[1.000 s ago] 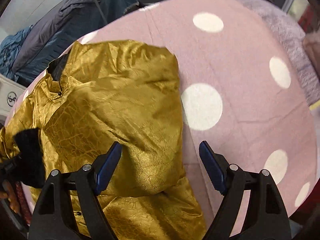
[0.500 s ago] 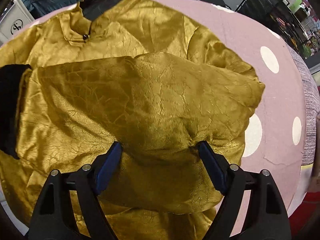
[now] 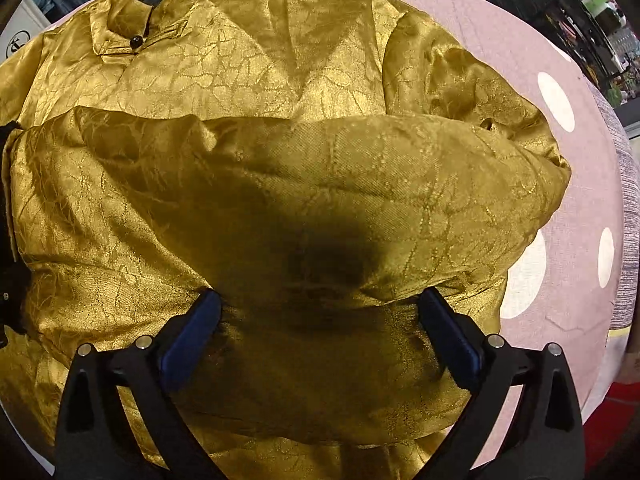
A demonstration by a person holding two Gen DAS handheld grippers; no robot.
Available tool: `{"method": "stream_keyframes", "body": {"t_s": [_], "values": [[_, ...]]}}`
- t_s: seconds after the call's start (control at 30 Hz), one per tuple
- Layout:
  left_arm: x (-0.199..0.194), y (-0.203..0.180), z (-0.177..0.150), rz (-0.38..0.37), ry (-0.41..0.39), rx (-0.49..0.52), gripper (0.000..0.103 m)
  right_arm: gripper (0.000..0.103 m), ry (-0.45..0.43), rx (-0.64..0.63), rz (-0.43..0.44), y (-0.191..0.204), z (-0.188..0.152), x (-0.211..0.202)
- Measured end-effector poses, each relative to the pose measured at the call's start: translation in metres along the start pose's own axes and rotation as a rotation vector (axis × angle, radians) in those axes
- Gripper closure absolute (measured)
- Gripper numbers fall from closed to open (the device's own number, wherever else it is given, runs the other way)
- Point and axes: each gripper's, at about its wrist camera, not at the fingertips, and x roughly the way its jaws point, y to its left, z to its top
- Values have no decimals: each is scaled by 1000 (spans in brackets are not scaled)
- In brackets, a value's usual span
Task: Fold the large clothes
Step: 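Fold the jacket side over the front with both grippers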
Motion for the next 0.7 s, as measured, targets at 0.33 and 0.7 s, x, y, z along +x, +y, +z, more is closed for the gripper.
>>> {"method": "stream_keyframes", "body": {"t_s": [0.33,0.7], "values": [[-34,23,-23,-79,-75,-100,7,6,-83,107,22,3,-6,-42],[-86,95,-88,-120,-202,-293,7,6,-155,88,92,21,-48,-91]]}}
